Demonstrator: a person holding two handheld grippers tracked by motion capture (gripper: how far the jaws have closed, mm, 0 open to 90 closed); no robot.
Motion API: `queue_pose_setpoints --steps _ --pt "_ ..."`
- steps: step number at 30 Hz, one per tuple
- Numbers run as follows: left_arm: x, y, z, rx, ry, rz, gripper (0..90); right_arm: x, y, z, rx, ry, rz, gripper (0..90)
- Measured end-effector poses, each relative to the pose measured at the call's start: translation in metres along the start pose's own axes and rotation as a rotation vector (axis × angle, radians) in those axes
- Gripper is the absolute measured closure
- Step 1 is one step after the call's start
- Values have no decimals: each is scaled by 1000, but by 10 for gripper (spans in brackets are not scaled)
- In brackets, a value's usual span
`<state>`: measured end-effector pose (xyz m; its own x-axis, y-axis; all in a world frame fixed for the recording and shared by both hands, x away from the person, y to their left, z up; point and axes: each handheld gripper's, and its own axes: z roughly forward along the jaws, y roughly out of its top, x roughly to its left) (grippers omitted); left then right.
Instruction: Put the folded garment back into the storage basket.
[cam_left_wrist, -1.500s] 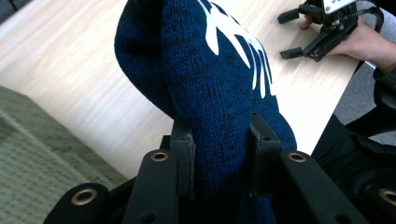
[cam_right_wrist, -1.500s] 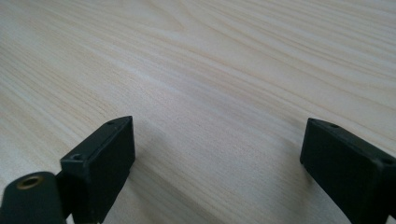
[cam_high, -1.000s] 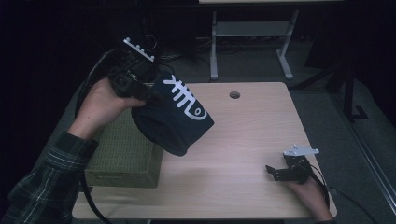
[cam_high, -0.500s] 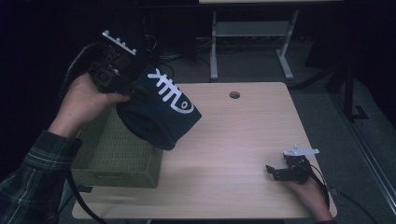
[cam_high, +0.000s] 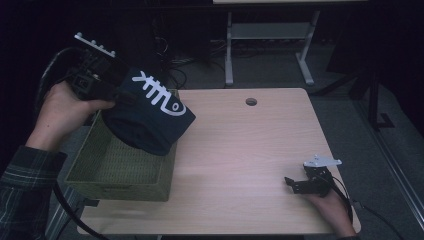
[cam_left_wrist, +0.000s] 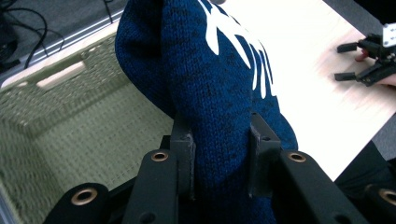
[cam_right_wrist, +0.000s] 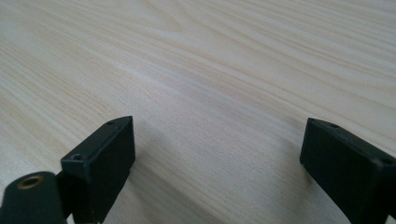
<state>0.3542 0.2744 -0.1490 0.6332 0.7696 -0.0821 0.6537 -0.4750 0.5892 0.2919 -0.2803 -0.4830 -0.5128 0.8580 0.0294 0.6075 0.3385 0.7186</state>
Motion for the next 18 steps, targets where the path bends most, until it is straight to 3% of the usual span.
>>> queue_pose_setpoints --steps 11,18 --pt "32 -29 -5 -3 50 -88 690 0 0 0 3 -1 2 99" --pt "46 -51 8 -12 54 -149 691 0 0 0 2 -1 1 99"
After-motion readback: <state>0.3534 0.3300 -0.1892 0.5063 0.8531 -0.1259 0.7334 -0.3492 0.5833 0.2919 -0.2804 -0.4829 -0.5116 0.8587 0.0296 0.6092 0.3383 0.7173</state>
